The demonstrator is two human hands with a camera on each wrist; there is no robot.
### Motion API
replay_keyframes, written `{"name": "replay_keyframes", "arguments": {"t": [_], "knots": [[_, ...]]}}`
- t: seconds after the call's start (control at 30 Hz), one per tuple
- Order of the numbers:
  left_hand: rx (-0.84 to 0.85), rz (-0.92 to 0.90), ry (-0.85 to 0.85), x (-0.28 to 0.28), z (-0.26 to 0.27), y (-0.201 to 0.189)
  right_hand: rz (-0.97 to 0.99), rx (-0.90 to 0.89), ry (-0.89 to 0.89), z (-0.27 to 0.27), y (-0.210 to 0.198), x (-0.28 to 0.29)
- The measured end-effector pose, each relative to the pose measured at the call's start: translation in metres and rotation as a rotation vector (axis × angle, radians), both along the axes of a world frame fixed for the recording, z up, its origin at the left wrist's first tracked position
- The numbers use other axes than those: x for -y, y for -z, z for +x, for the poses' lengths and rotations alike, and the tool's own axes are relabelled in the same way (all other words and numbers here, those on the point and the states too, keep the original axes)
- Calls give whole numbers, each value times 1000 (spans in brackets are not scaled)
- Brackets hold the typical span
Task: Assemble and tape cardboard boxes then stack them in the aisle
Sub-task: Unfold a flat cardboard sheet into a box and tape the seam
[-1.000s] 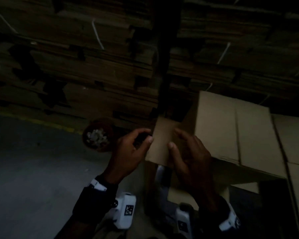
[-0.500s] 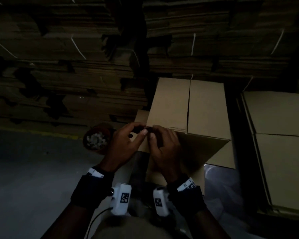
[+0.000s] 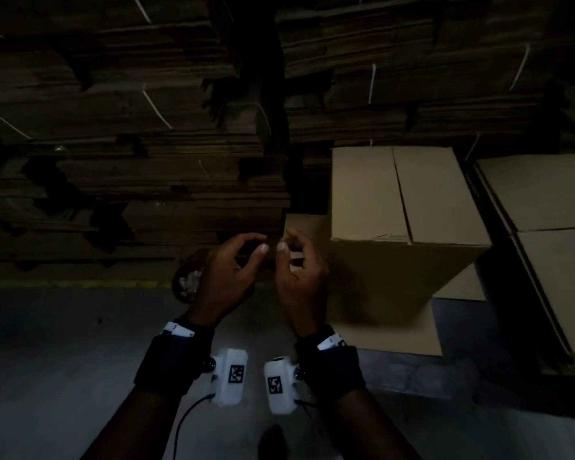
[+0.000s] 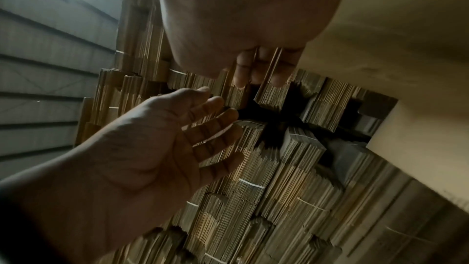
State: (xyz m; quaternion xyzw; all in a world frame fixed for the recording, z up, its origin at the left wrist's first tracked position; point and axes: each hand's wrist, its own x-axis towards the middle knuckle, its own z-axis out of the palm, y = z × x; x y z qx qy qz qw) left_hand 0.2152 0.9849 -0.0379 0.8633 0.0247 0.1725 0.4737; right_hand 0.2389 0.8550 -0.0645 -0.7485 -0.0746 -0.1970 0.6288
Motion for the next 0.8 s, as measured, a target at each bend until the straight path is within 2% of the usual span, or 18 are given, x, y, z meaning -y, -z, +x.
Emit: {"name": "replay_keyframes", "arguments": {"t": [0.1, 0.2, 0.3, 0.5, 0.63, 0.8], "knots": [[-2, 13, 20, -18, -11, 0, -3, 4, 62, -14, -3, -16], [41, 14, 36, -18, -20, -1, -51, 0, 76, -30, -4, -2], [45, -66, 107, -6, -21, 1, -157, -14, 85, -39, -4, 30], [14, -120, 204, 41, -8, 9, -321, 36, 217, -40, -15, 111], [60, -48, 223, 77, 12, -2, -422, 35, 289, -25, -23, 163], [52, 132, 256, 112, 50, -2, -676, 130, 296, 17, -29, 222]]}}
